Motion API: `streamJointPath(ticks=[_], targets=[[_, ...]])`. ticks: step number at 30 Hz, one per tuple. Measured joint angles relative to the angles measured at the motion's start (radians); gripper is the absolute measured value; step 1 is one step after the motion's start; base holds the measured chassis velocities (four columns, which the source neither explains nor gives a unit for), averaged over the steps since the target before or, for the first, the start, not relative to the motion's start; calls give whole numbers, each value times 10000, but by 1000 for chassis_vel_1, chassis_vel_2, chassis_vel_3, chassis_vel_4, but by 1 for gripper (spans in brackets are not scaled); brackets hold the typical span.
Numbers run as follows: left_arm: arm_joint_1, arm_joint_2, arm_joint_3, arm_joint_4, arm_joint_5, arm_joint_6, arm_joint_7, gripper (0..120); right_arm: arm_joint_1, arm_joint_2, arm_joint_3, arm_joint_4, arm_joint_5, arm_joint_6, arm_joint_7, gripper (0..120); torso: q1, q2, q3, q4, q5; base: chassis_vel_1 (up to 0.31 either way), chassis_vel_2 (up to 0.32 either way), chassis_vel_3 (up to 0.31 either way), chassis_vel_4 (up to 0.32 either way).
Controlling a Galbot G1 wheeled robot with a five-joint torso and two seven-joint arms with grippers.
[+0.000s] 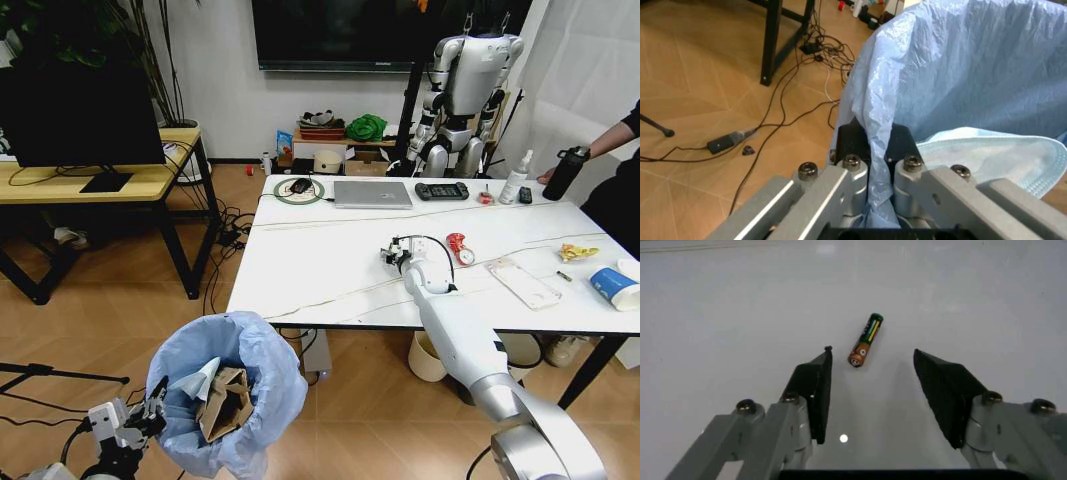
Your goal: Pick up the trash bin and place the trash from the table into it.
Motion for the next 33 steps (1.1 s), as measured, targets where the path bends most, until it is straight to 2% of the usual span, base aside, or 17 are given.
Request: streamJointPath(ticks=[2,7,9,12,24,33], targets=[[1,1,0,1,0,-2,2,0,0,0,4,3,2,0,4,41,0,0,0,0,0,0,0,0,0],[3,12,-1,17,0,-9,7,0,3,20,20,13,55,1,13,19,0,0,0,1,0,0,0,0,0],[2,19,-5,24,0,-11,9,0,5,28,10,13,60,1,13,16,0,0,0,0,-1,0,0,0,0],[0,35,-17,40,-20,-14,12,0,44,87,5,-33,95,2,11,1,0,0,0,1,-1,0,0,0,0],[-45,102,-67,123,-131,-23,18,0,101,191,-24,-161,89,1,8,0,-1,0,-1,0,-2,0,0,0,0],[-96,146,-78,167,-189,-23,18,0,-7,65,-124,257,214,-197,-14,0,0,0,0,1,0,0,0,0,0]])
